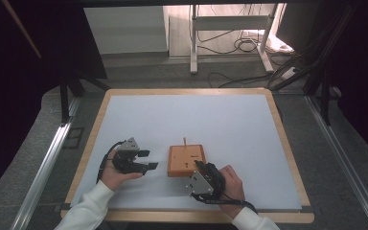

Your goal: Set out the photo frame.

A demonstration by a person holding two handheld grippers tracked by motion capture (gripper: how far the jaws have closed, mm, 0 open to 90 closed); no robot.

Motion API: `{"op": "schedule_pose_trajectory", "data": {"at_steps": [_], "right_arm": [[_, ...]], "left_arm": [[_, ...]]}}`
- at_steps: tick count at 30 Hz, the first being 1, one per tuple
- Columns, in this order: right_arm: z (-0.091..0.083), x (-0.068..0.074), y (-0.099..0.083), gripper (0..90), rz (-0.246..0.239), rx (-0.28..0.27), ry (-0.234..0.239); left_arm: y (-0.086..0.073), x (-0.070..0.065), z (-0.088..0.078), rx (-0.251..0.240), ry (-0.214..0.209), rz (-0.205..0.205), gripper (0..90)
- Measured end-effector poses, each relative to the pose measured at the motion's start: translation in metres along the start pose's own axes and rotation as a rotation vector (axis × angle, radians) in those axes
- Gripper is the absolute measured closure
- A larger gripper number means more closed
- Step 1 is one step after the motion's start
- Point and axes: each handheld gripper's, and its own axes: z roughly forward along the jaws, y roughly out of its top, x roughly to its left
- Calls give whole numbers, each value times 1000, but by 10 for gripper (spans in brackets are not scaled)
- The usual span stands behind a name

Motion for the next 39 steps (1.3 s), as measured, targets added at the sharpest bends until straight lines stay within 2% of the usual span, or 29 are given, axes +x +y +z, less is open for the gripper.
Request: {"op": "schedule_pose_trajectory", "data": {"at_steps": [5, 25, 30, 39], "right_arm": [[1, -7, 4, 538, 4, -4, 26], [6, -19, 16, 583, -42, 32, 51], [8, -22, 19, 597, -40, 26, 63], [12, -29, 25, 646, -79, 10, 73]], "left_arm": [[-3, 3, 0, -1, 2, -24, 329], [-4, 4, 1, 0, 0, -26, 329], [-4, 4, 1, -2, 0, -24, 330], [-4, 4, 2, 0, -1, -29, 330]]}}
